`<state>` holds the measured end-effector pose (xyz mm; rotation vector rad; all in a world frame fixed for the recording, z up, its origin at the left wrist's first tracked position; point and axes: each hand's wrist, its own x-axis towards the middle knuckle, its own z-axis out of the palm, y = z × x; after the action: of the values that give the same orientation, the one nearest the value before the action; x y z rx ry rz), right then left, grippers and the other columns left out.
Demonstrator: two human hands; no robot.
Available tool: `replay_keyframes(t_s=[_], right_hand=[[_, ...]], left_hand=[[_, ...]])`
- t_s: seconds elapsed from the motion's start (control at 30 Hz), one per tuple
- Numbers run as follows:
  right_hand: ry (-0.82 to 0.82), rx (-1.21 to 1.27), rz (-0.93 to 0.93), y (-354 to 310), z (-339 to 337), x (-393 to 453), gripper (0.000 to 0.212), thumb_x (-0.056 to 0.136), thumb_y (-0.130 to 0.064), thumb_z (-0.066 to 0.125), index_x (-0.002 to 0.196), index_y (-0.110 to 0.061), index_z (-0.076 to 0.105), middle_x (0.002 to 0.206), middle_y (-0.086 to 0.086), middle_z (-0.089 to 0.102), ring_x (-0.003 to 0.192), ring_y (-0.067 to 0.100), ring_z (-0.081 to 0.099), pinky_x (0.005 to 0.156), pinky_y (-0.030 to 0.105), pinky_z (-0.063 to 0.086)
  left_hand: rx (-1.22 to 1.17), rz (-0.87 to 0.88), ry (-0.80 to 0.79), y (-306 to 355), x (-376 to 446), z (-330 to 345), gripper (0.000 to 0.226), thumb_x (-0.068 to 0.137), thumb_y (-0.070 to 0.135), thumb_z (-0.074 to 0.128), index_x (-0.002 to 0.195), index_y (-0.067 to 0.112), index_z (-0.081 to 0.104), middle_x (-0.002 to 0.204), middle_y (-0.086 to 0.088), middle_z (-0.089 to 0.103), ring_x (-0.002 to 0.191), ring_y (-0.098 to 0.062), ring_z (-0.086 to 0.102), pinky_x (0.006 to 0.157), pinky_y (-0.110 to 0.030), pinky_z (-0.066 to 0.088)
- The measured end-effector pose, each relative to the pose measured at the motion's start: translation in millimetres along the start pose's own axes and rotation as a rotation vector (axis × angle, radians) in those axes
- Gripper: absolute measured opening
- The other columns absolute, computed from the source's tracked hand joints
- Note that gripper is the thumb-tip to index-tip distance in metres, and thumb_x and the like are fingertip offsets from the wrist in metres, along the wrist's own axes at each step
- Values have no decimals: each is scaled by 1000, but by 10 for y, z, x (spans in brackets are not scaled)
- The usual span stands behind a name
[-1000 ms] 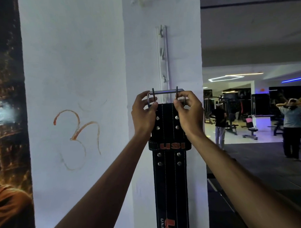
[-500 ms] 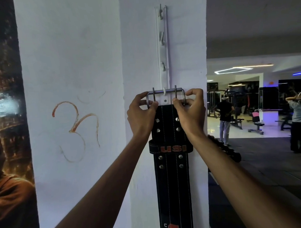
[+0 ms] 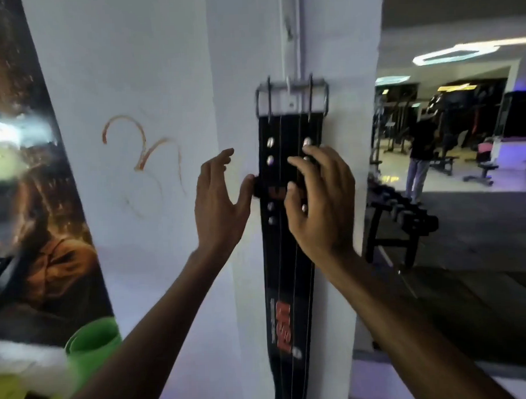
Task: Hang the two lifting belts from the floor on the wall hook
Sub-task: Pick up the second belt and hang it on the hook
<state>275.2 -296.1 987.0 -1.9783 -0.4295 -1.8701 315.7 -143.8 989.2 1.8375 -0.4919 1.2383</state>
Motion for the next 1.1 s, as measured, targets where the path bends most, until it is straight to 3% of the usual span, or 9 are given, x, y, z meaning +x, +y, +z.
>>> replay_keyframes(t_s=[0.13, 0.27, 0.33, 0.53, 0.73, 0.93, 1.1], right_hand=[[-249, 32, 9, -329, 65, -1096, 37, 89, -12, 60, 126, -5, 63, 135, 16, 59, 135, 32, 44, 113, 54, 33], [-528, 107, 130, -802, 49, -2214, 37, 90, -12, 58, 126, -5, 62, 130, 14, 61, 129, 34, 50, 110, 52, 37], [-676, 160, 210, -1124, 9, -2749, 38, 90, -11, 57, 127, -6, 61, 128, 12, 62, 129, 33, 50, 109, 48, 39], [-1125, 259, 291, -2387, -198, -4360, 38, 88, -12, 55, 124, -3, 61, 119, 15, 65, 116, 35, 58, 101, 44, 45], [-1551, 317, 425, -3700, -245, -5781, 39, 85, -17, 51, 120, -5, 64, 112, 13, 68, 106, 33, 63, 89, 40, 54], [-1904, 258, 490, -4434, -63, -7516, 38, 93, -20, 55, 128, -8, 59, 122, 14, 65, 115, 33, 58, 97, 39, 47], [-2010, 199, 687, -4778, 588, -9320, 38, 99, -26, 48, 131, -8, 56, 128, 14, 63, 120, 32, 57, 96, 40, 47]], left_hand=[[231, -89, -168, -645, -923, -439, 47, 97, 30, 61, 140, 16, 49, 136, -8, 56, 124, -27, 56, 97, -34, 47], [369, -254, -293, -1253, -2036, -1132, 42, 96, 21, 62, 136, 11, 54, 130, -12, 59, 118, -32, 58, 99, -41, 47], [415, -352, -355, -1489, -2641, -1563, 40, 95, 17, 63, 133, 9, 56, 127, -13, 62, 117, -30, 57, 99, -38, 44], [498, -838, -548, -1866, -4388, -3037, 38, 91, 24, 53, 123, 7, 63, 120, -16, 66, 109, -38, 63, 91, -45, 51], [534, -1188, -670, -2264, -5793, -4473, 18, 95, 18, 58, 110, 21, 68, 99, -3, 75, 84, -24, 71, 78, -40, 58], [538, -1384, -710, -3001, -7202, -4907, 17, 94, 16, 60, 106, 21, 71, 97, -3, 75, 83, -23, 72, 77, -36, 58], [540, -1471, -763, -3994, -8554, -4857, 20, 95, 18, 57, 109, 23, 70, 102, 3, 75, 88, -17, 70, 83, -32, 53]])
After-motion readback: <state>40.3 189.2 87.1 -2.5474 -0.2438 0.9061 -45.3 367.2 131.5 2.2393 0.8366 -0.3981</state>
